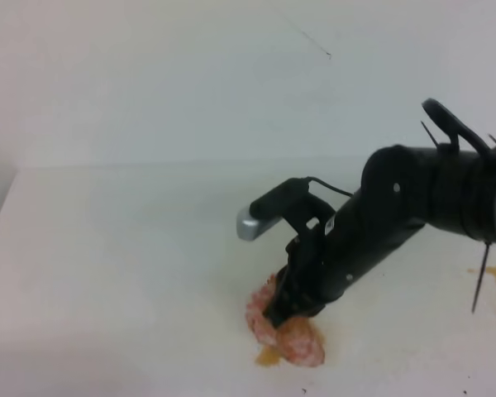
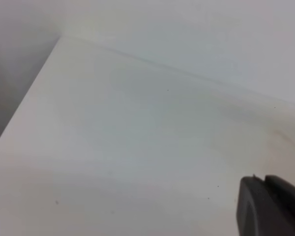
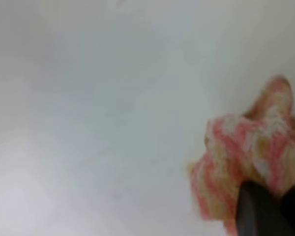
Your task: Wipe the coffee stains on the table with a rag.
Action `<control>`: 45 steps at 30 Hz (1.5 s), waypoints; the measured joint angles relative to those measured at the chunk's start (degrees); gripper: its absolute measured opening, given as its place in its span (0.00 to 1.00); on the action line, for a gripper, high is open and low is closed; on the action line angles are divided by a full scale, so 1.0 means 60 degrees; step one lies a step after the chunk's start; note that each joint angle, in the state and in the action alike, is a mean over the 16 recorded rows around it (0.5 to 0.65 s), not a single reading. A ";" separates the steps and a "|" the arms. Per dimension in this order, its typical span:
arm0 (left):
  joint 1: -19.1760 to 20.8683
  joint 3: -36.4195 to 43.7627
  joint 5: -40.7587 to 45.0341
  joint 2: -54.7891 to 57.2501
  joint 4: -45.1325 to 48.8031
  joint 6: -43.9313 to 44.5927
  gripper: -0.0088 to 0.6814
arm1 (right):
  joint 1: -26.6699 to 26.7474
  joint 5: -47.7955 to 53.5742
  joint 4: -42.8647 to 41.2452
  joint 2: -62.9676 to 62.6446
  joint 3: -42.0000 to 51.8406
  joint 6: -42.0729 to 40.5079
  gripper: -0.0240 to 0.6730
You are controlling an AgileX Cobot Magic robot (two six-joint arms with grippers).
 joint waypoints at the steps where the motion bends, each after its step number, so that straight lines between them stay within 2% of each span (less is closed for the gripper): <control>1: 0.0000 0.0000 0.0000 0.0000 0.0000 0.0000 0.01 | 0.0076 -0.0168 0.0149 -0.0161 0.0317 -0.0135 0.07; 10: 0.0000 0.0000 0.0000 0.0000 0.0000 0.0000 0.01 | 0.0569 -0.1248 0.0806 -0.0210 0.1701 -0.0912 0.07; 15: 0.0000 0.0000 0.0000 0.0000 0.0000 0.0000 0.01 | 0.0628 -0.1343 0.0572 0.0505 0.1443 -0.0761 0.07; 20: 0.0000 0.0000 0.0000 0.0000 0.0000 0.0000 0.01 | 0.0516 -0.1249 -0.0236 0.1120 0.1001 -0.0122 0.07; 27: 0.0000 0.0000 0.0000 0.0000 0.0000 0.0000 0.01 | -0.0176 -0.0928 -0.1400 0.1543 0.0493 0.0797 0.07; 31: 0.0000 0.0000 0.0000 0.0000 0.0000 0.0000 0.01 | -0.0783 -0.0819 -0.1665 0.1565 0.0408 0.0880 0.07; 37: 0.0000 0.0000 0.0000 0.0000 0.0000 0.0000 0.01 | -0.1573 -0.0667 -0.1153 0.1326 0.0400 0.0177 0.07; 45: 0.0000 0.0000 0.0000 0.0000 0.0000 0.0000 0.01 | -0.2131 -0.0592 -0.0112 0.0414 0.0406 -0.0970 0.07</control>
